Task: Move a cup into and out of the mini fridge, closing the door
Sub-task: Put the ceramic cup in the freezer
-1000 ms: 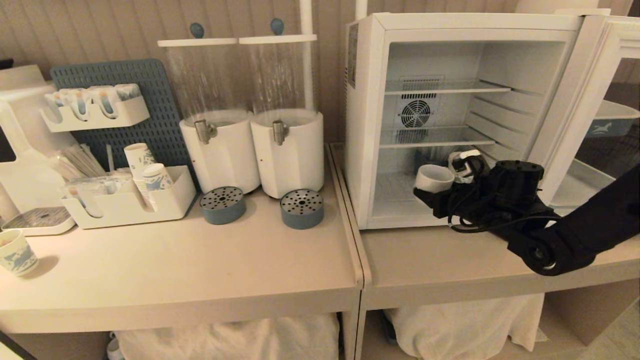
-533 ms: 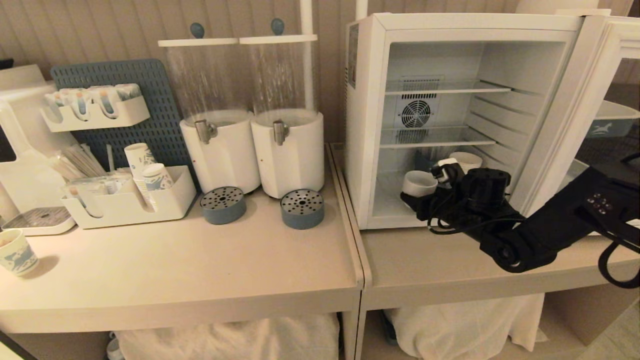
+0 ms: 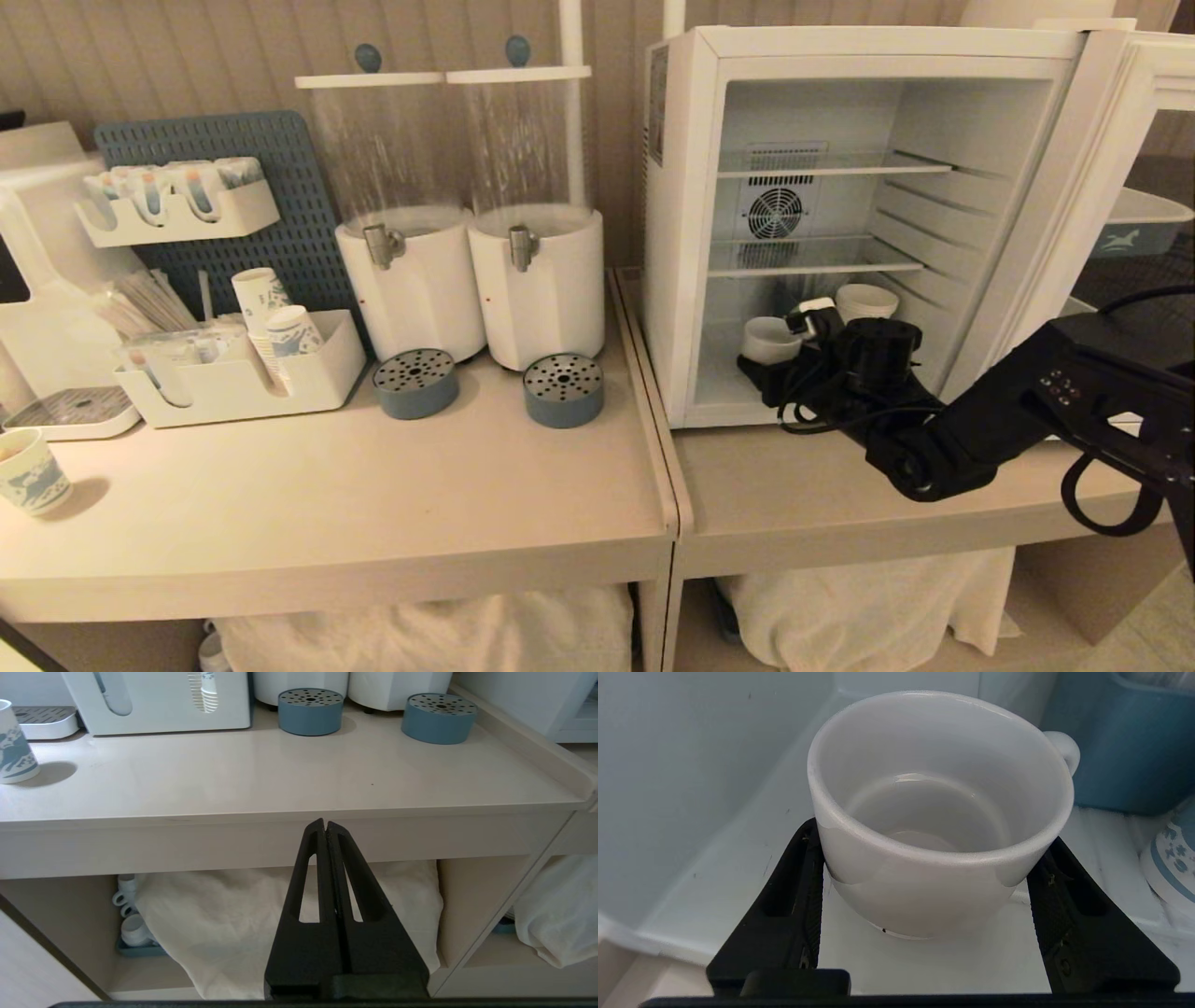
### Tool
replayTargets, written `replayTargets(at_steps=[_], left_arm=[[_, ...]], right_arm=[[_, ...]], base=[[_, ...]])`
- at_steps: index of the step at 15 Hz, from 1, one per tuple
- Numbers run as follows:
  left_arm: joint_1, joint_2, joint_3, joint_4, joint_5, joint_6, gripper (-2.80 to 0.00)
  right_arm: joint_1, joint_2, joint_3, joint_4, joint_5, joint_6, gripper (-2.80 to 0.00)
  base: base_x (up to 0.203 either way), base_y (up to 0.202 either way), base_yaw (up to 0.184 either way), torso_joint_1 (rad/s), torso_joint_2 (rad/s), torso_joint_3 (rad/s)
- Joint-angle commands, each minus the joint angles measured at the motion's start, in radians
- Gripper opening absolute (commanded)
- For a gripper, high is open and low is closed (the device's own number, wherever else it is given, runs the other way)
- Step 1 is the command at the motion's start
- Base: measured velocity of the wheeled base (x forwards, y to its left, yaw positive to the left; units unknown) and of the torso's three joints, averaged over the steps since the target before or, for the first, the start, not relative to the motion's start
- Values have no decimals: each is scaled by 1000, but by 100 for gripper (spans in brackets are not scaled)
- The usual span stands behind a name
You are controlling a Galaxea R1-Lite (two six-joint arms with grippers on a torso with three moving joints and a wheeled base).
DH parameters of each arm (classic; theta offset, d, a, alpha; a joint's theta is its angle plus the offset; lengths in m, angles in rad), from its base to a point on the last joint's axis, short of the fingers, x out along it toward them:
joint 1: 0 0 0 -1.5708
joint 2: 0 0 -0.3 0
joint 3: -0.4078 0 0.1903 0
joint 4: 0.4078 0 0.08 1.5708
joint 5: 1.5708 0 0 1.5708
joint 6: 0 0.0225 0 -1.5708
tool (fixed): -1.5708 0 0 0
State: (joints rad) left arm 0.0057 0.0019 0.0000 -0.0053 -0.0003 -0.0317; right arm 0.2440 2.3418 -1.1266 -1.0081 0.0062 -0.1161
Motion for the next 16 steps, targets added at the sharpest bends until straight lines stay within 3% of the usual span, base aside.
replayTargets(at_steps=[1,8,16], left_arm=[[0,0,0,-1,0,-1,-280],[0,0,0,-1,0,-1,-280],[0,0,0,-1,0,-1,-280]], right_arm=[[9,30,-23,17,1,-3,-280],[37,89,-135,138,-69,-7,-280],[40,155,-203,189,-74,-8,-280]], base=[[0,0,0,0,0,0],[0,0,0,0,0,0],[0,0,0,0,0,0]])
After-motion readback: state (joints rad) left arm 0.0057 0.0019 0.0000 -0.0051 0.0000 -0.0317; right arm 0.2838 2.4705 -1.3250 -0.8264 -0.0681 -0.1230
